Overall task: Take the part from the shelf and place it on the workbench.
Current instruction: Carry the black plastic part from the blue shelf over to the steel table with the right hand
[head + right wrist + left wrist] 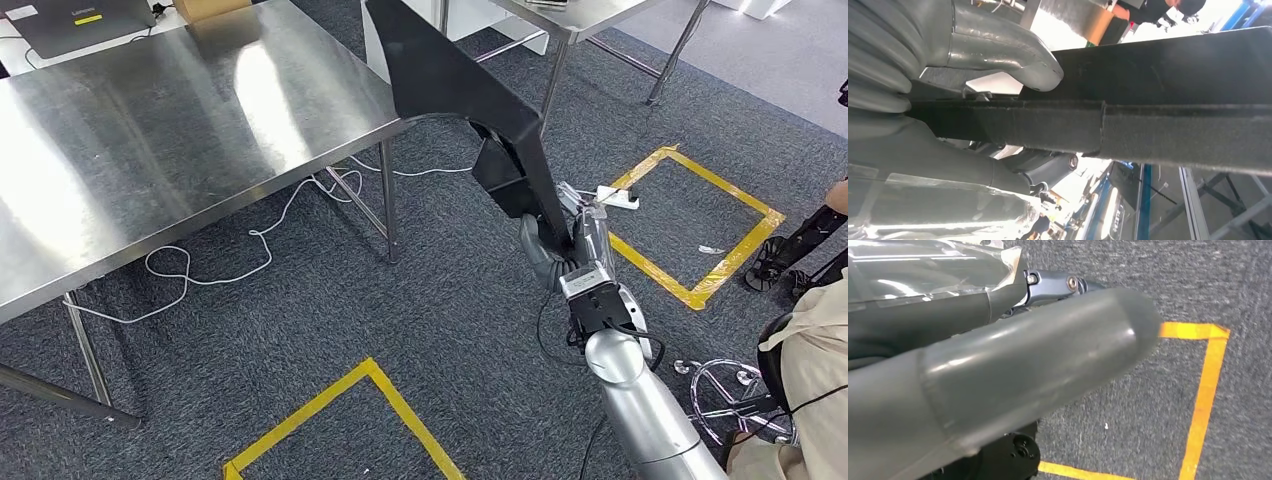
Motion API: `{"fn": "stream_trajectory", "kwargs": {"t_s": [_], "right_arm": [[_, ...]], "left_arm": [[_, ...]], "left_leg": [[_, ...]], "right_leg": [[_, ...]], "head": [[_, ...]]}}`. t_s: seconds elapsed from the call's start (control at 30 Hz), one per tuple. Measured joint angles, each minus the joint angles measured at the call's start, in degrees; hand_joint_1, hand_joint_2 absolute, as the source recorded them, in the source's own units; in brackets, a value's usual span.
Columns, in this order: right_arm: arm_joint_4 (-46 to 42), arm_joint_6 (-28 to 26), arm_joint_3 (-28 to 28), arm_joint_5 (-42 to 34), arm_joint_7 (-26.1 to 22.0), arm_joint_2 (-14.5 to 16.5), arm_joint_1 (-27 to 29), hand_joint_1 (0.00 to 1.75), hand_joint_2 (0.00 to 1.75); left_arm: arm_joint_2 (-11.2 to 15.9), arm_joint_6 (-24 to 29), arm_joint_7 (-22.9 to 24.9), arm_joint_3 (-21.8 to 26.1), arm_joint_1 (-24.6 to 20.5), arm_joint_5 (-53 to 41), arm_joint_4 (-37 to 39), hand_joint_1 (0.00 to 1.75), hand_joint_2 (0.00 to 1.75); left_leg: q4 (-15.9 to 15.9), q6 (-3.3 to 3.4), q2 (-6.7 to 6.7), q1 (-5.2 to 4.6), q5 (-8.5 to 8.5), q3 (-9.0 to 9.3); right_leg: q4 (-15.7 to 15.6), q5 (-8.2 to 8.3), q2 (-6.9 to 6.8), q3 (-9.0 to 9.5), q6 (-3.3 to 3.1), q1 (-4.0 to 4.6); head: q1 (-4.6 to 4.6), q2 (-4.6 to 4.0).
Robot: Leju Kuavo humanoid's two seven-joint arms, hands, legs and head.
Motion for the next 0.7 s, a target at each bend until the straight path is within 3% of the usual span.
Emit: {"fn": "stream_trajectory", "kwargs": {"t_s": [0.1, 0.2, 0.23, 0.27, 0.3, 0.37, 0.4, 0.47, 0.53, 0.6, 0.7], "right_arm": [[0.1, 0.0, 0.0, -0.1, 0.0, -0.1, -0.2, 1.75, 1.75], [0.3, 0.0, 0.0, -0.3, 0.0, -0.2, -0.4, 1.75, 1.75], [0.5, 0.0, 0.0, -0.3, 0.0, -0.2, -0.4, 1.75, 1.75], [0.6, 0.0, 0.0, -0.4, 0.0, -0.2, -0.4, 1.75, 1.75], [0.7, 0.0, 0.0, -0.4, 0.0, -0.2, -0.4, 1.75, 1.75], [0.8, 0.0, 0.0, -0.4, 0.0, -0.3, -0.4, 1.75, 1.75], [0.8, 0.0, 0.0, -0.4, 0.0, -0.3, -0.4, 1.75, 1.75], [0.8, 0.1, 0.0, -0.5, 0.0, -0.3, -0.3, 1.75, 1.75], [0.8, 0.1, 0.0, -0.5, 0.0, -0.3, -0.2, 1.75, 1.75], [0.8, 0.1, 0.0, -0.5, -0.1, -0.3, -0.2, 1.75, 1.75], [0.8, 0.1, 0.1, -0.5, -0.1, -0.3, -0.2, 1.75, 1.75]], "left_arm": [[-0.1, 0.1, 0.0, 0.0, 0.0, 0.0, 0.0, 0.00, 0.00], [-0.1, 0.1, 0.0, 0.0, 0.0, 0.0, 0.0, 0.00, 0.00], [-0.1, 0.1, 0.1, 0.1, 0.0, 0.0, 0.0, 0.00, 0.00], [-0.1, 0.1, 0.1, 0.1, 0.0, 0.0, 0.0, 0.00, 0.00], [-0.2, 0.1, 0.1, 0.1, 0.0, 0.0, 0.0, 0.00, 0.00], [-0.2, 0.1, 0.1, 0.1, 0.0, -0.1, 0.0, 0.00, 0.00], [-0.2, 0.1, 0.1, 0.1, 0.0, -0.1, 0.0, 0.00, 0.00], [-0.2, 0.1, 0.2, 0.2, 0.0, -0.1, 0.0, 0.00, 0.00], [-0.2, 0.2, 0.2, 0.3, 0.0, -0.1, 0.0, 0.00, 0.00], [-0.2, 0.2, 0.3, 0.5, 0.0, -0.1, 0.0, 0.00, 0.00], [-0.2, 0.3, 0.3, 0.6, 0.0, -0.1, 0.0, 0.00, 0.00]], "left_leg": [[-1.1, 1.23, 0.05, 0.24, 0.49, 0.70], [-1.4, 1.90, 0.07, 0.33, 0.54, 1.03], [-1.4, 1.91, 0.04, 0.32, 0.48, 1.05], [-1.4, 1.87, 0.00, 0.32, 0.40, 1.09], [-1.3, 1.76, -0.08, 0.34, 0.29, 1.20], [-1.1, 1.31, -0.25, 0.36, -0.11, 1.51], [-0.9, 0.97, -0.32, 0.25, -0.44, 1.60], [-0.5, 0.37, -0.33, 0.01, -0.95, 1.65], [-0.3, -0.17, -0.25, 0.11, -1.22, 1.69], [1.6, -0.84, -0.17, 0.41, -2.60, 1.02], [11.7, -1.63, -0.06, 0.63, -7.64, -4.04]], "right_leg": [[2.2, -1.29, -0.14, -1.13, 0.58, 0.09], [13.3, -5.61, -0.18, -7.06, 0.18, -0.06], [16.5, -6.43, -0.18, -8.92, 0.33, -0.13], [17.5, -6.30, -0.19, -9.69, 0.72, -0.19], [16.1, -5.21, -0.20, -9.18, 1.28, -0.29], [7.8, -1.58, -0.35, -5.39, 2.35, -0.66], [4.0, -0.09, -0.41, -3.47, 2.49, -0.69], [0.7, 1.03, -0.44, -1.78, 1.90, -0.60], [0.7, 1.06, -0.29, -1.68, 1.01, -0.56], [0.6, 1.00, -0.21, -1.38, 0.13, -0.85], [0.5, 0.79, -0.22, -1.08, -0.79, -0.85]], "head": [[0.07, 0.00], [0.17, 0.00], [0.17, 0.00], [0.19, 0.00], [0.19, 0.00], [0.21, 0.00], [0.21, 0.00], [0.16, 0.00], [0.13, 0.00], [0.08, 0.00], [-0.03, 0.00]]}}
